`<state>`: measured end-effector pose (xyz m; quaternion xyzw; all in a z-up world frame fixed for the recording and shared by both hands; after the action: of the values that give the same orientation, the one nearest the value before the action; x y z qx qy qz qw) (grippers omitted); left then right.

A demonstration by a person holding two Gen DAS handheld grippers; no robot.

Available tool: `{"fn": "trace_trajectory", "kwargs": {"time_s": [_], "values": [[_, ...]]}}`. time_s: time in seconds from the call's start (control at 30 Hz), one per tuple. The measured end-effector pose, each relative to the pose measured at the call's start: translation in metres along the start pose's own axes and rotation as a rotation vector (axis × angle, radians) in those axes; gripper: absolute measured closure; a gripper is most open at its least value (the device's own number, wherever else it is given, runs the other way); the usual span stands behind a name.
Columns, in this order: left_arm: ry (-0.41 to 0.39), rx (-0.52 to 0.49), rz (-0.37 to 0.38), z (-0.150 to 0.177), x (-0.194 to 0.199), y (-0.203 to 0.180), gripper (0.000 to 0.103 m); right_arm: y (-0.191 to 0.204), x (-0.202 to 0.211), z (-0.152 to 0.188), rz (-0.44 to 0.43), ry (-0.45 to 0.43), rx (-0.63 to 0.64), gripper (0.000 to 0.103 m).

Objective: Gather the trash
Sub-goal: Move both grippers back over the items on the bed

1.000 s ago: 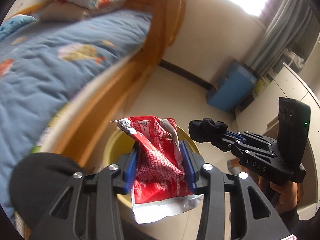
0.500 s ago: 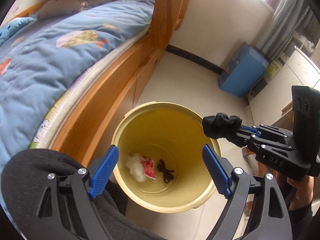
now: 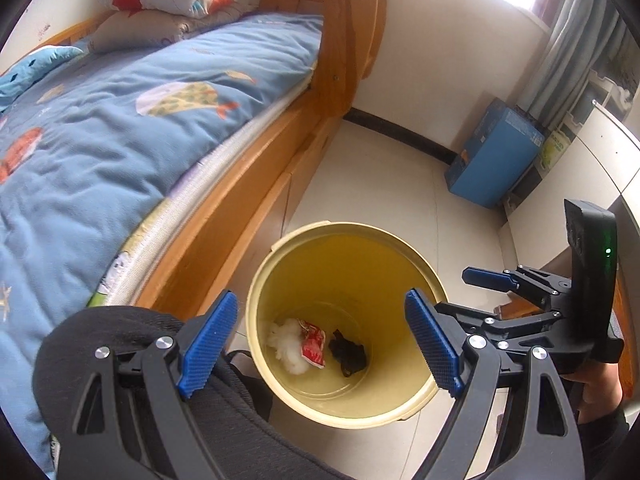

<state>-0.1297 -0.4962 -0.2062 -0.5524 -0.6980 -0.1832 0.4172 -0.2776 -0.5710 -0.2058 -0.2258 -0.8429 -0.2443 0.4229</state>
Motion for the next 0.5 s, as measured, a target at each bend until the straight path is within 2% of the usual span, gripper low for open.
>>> {"fn": "trace_trajectory", "kwargs": {"time_s": [0.13, 0.33, 0.5], "values": [[-0.022, 0.005, -0.021, -0.002, 0.009, 0.008, 0.018, 0.014, 0.011, -0.011, -0.014, -0.058, 0.037, 0.031], [-0.091, 0.019, -0.055, -0.008, 0.039, 0.025, 0.017, 0.048, 0.031, -0.034, -0.084, -0.145, 0.097, 0.031], [-0.172, 0.055, -0.116, -0.006, 0.08, 0.053, 0.015, 0.101, 0.049, -0.062, -0.197, -0.248, 0.185, 0.026]]}}
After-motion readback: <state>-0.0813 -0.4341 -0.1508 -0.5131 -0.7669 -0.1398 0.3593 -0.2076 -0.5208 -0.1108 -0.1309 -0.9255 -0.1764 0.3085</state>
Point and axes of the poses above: each gripper's, at about its wrist camera, not at the fingertips, and x roughly against the way its jaws point, y to its left, z to its underside, the point moved 8 cm from there along -x, roughly the way its jaws point
